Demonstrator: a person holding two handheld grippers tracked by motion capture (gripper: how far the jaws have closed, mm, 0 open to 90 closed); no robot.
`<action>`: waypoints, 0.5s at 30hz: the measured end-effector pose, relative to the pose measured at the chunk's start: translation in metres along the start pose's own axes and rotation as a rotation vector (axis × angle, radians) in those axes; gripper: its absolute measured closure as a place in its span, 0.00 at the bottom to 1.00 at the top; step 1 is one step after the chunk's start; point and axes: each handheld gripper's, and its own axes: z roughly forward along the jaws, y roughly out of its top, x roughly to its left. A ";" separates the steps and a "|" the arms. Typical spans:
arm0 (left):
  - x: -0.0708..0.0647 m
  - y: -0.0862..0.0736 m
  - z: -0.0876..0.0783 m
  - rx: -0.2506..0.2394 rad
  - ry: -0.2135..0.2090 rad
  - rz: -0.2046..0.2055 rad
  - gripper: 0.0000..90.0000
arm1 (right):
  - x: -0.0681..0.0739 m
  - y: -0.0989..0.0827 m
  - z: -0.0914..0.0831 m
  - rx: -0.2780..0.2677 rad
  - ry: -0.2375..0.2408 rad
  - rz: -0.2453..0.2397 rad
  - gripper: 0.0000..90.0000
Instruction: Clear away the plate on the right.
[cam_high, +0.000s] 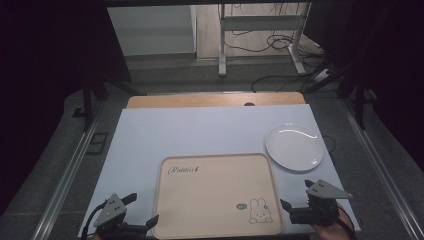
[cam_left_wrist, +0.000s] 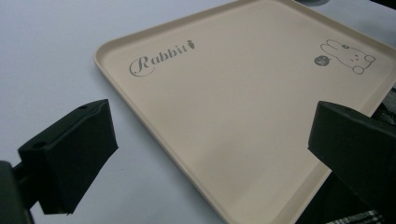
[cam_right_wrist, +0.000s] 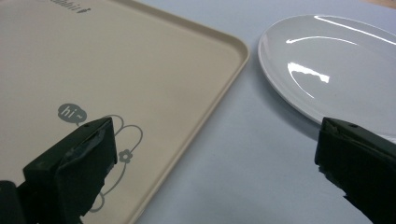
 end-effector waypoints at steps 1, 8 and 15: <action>0.000 0.000 0.000 0.000 0.000 0.000 0.01 | 0.000 0.000 0.000 0.000 0.000 0.000 0.00; 0.000 0.000 0.000 0.000 0.004 -0.008 0.02 | -0.004 0.003 0.004 -0.026 0.041 0.021 0.00; 0.000 0.000 -0.001 0.002 -0.010 -0.016 0.02 | -0.005 0.007 0.007 -0.012 0.003 0.011 0.00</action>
